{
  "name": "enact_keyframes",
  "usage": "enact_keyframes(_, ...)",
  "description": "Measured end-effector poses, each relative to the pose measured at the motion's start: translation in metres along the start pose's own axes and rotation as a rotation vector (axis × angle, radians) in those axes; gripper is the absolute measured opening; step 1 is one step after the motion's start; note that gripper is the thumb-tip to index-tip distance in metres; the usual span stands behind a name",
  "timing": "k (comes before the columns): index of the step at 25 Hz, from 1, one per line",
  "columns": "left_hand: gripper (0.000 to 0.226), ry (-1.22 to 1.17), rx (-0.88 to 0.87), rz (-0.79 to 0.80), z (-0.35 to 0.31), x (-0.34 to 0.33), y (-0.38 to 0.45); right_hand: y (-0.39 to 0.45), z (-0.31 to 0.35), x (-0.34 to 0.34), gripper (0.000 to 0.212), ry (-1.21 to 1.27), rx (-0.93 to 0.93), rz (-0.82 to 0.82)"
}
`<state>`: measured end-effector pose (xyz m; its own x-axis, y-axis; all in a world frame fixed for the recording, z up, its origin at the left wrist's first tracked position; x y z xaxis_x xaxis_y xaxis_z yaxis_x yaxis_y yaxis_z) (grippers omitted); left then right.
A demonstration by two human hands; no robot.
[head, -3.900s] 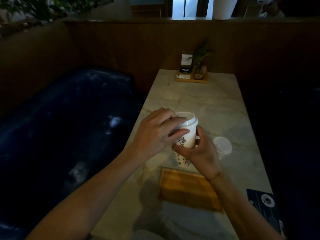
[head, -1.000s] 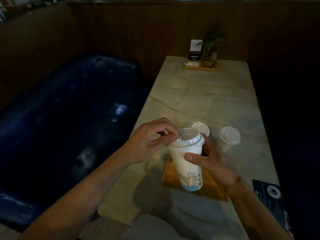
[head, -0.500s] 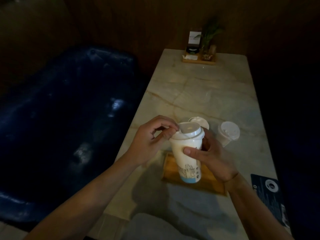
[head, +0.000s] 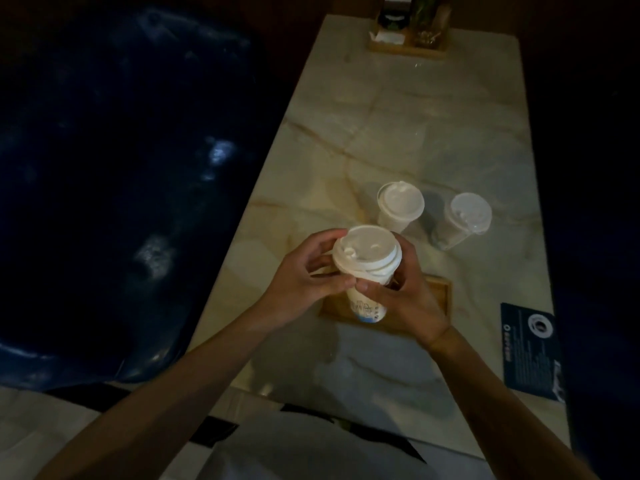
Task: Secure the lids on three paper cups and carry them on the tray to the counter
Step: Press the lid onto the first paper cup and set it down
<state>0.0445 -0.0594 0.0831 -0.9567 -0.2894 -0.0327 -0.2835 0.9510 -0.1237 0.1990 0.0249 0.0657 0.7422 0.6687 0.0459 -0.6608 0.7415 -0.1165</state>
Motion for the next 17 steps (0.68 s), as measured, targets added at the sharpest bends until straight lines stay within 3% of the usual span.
enact_keyframes(8, 0.080, 0.073, 0.128, -0.054, 0.065, 0.011, 0.006, 0.010, -0.054, -0.007, 0.075, -0.112, -0.085, -0.044)
enact_keyframes(17, 0.085, 0.079, 0.180, -0.042, 0.104, 0.009, 0.021, 0.023, -0.085, -0.004, 0.079, -0.288, -0.005, -0.133)
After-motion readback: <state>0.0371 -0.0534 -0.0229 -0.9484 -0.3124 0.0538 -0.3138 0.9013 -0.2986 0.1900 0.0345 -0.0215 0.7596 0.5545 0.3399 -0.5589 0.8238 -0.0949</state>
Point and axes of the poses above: each hand's wrist, its own y-axis towards the middle knuckle, its own x-axis out of the back of the hand, z = x × y, the point moved 6 cm from there along y, towards the middle knuckle, and after that the axes turned 1 degree about z, right-handed, at the moved point
